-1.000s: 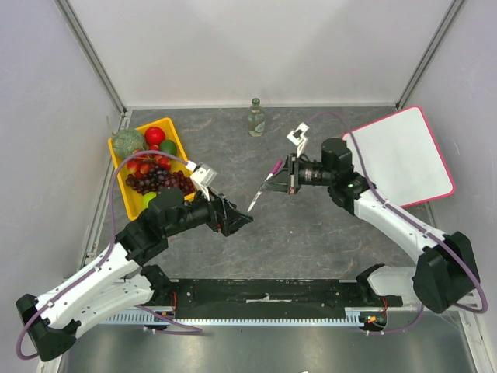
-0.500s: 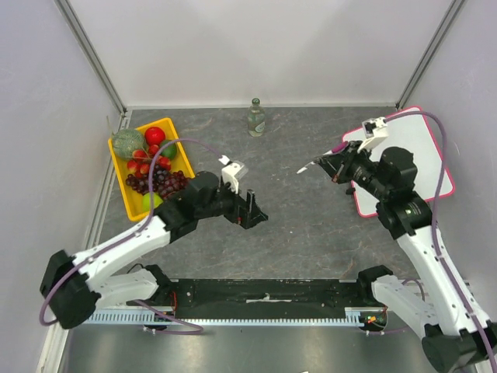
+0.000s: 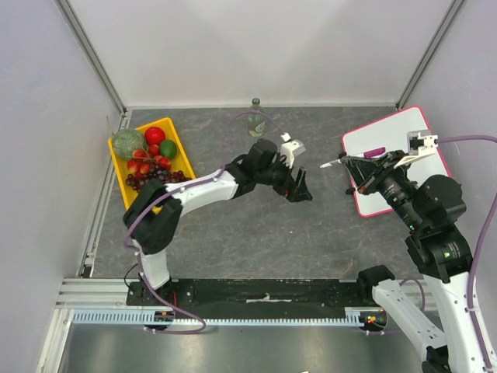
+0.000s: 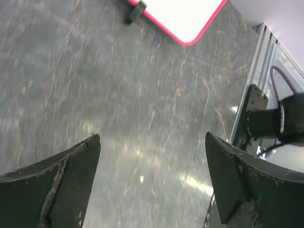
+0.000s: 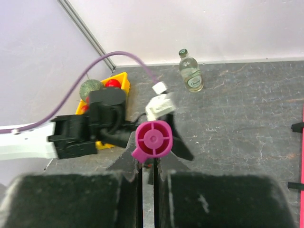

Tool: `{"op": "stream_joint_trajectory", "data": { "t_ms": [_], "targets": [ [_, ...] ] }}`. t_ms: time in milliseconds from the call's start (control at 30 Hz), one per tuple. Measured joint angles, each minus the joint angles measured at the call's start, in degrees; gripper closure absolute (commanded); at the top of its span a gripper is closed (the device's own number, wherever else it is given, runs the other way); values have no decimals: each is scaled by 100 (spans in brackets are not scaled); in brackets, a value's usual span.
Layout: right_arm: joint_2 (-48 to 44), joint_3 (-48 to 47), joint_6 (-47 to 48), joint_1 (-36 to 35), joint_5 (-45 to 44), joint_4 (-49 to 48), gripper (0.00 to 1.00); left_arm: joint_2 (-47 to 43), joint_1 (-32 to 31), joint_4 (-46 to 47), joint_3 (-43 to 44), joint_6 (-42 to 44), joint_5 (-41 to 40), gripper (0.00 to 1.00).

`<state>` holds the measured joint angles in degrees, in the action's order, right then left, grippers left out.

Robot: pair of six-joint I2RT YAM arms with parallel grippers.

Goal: Write a sentence on the whiteboard
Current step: Pick up the whiteboard stand from the corner of the board.

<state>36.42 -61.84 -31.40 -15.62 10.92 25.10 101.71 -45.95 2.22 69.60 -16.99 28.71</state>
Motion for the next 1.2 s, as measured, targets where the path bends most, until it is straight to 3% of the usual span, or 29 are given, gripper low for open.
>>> {"op": "stream_joint_trajectory", "data": {
  "t_ms": [267,533,733,1200],
  "targets": [
    [-116,-227,-28,0,155,304,100,2072,-470,-452,2474,485,186,5],
    [-129,-413,-68,0,232,573,100,3368,-876,-1084,4131,798,140,7],
    [-127,-437,-179,0,232,640,100,4465,-1010,-1569,5884,695,-17,8],
    [-13,-470,-256,0,258,686,100,4992,-988,-1475,6310,20,-608,9]
  ]
}}
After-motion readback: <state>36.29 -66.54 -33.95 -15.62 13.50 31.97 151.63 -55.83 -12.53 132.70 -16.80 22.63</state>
